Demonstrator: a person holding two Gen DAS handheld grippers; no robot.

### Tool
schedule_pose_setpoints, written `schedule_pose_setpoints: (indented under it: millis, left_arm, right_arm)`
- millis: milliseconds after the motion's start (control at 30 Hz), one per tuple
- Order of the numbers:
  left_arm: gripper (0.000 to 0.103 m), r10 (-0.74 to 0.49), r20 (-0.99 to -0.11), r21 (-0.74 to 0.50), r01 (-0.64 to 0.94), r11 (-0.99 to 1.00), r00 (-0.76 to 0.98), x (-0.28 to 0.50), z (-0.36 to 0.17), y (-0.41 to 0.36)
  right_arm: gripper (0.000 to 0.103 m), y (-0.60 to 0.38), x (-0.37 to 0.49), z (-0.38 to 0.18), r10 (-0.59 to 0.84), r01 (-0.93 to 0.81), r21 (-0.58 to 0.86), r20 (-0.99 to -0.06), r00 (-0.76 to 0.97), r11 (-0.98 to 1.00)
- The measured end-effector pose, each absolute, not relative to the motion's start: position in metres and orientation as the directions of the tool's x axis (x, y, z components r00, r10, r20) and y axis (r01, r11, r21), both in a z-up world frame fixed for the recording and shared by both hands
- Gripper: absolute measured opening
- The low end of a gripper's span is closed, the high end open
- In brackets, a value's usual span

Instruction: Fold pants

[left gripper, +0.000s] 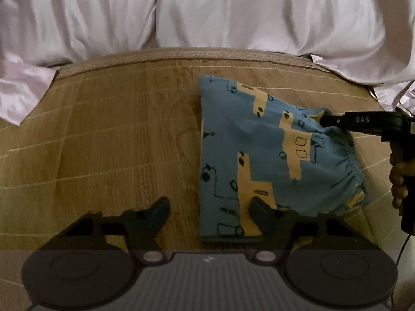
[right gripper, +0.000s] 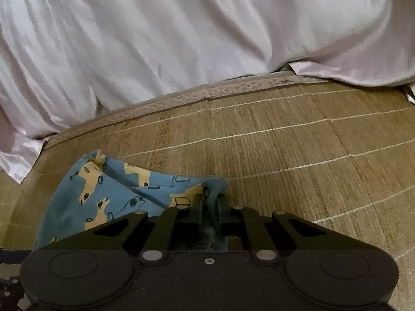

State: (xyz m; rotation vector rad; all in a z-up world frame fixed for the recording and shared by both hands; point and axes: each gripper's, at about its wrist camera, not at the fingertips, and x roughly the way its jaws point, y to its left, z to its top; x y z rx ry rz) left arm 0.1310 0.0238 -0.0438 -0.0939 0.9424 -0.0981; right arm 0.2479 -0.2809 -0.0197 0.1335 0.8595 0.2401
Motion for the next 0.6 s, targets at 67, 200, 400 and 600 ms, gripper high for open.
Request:
schedule_pose_setpoints:
  millis: [67,200,400,600]
  left_arm:
    - [0.055,-0.143,-0.800,-0.137,0.054,0.989,0.582,0.131,-0.043,0.024]
    - [0.035,-0.159,-0.794,-0.142,0.075,0.987,0.587,0.129,-0.040,0.022]
    - [0.020,-0.170,-0.777,-0.151,0.083,0.985,0.606,0.128,-0.038,0.024]
    - [0.016,-0.178,-0.722,-0.070,0.186,0.980,0.668,0.146,-0.024,0.013]
  right_arm:
    - [0.009,-0.279,0.245,-0.019,0.256,-0.162,0.198,-0.728,0.636,0.967]
    - [0.008,-0.275,0.237,-0.015,0.242,-0.177,0.166,-0.716,0.655,0.970]
    - [0.006,-0.261,0.227,-0.005,0.208,-0.237,0.052,-0.686,0.697,0.970]
    - [0.005,-0.252,0.242,0.018,0.196,-0.270,-0.015,-0.651,0.734,0.963]
